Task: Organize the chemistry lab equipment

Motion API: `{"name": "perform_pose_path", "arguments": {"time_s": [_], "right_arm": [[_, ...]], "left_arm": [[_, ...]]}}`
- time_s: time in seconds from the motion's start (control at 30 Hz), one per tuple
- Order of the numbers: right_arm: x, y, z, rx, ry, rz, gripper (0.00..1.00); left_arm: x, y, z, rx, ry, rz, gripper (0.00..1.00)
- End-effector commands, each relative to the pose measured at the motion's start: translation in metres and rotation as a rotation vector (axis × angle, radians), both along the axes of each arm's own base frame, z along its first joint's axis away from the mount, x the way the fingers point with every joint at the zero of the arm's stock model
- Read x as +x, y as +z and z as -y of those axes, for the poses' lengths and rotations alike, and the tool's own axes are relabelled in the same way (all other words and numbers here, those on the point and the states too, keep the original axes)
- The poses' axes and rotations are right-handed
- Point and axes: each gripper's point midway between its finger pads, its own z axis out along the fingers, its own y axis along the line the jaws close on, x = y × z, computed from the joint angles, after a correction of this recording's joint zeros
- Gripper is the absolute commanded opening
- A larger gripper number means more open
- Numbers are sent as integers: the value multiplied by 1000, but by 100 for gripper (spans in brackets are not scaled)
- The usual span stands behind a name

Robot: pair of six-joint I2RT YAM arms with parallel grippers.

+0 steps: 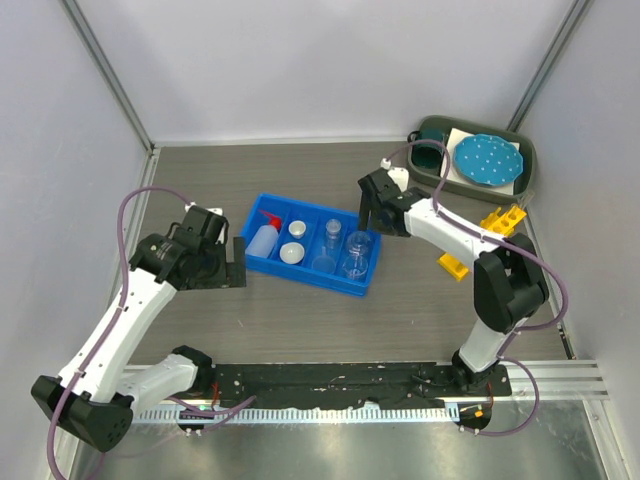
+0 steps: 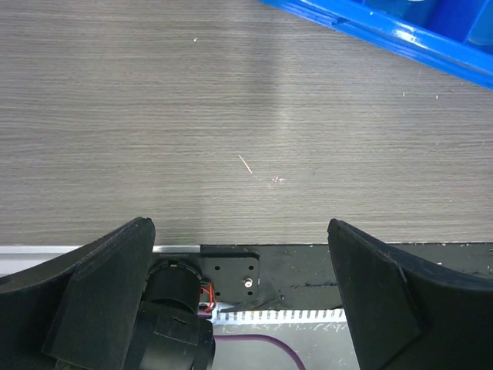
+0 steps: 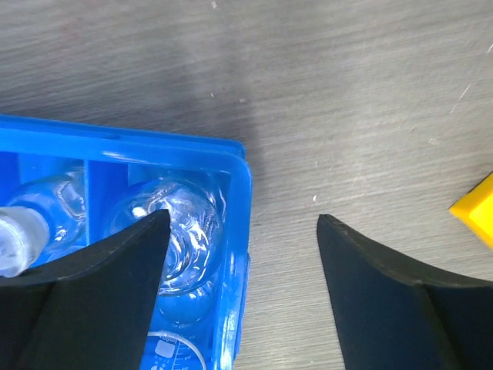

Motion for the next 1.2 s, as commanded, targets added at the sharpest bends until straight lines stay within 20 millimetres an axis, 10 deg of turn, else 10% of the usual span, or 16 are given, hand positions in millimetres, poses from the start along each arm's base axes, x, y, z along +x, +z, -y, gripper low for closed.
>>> {"name": "perform_pose_path", "arguments": {"time_s": [0.0,0.23,0.57,1.17], "right_arm": [[17,82,0,40,3,185,87],[21,164,27,-22,-52,350,92],[7,207,51,-85,-134,445,94],[-61,321,-17,241,284,771,95]], "left_arm": [[17,23,0,2,-5,101,100],[34,46,4,-14,5,180,100],[60,91,10,-72,33,365,100],[37,175,3,-255,28,727,100]]}}
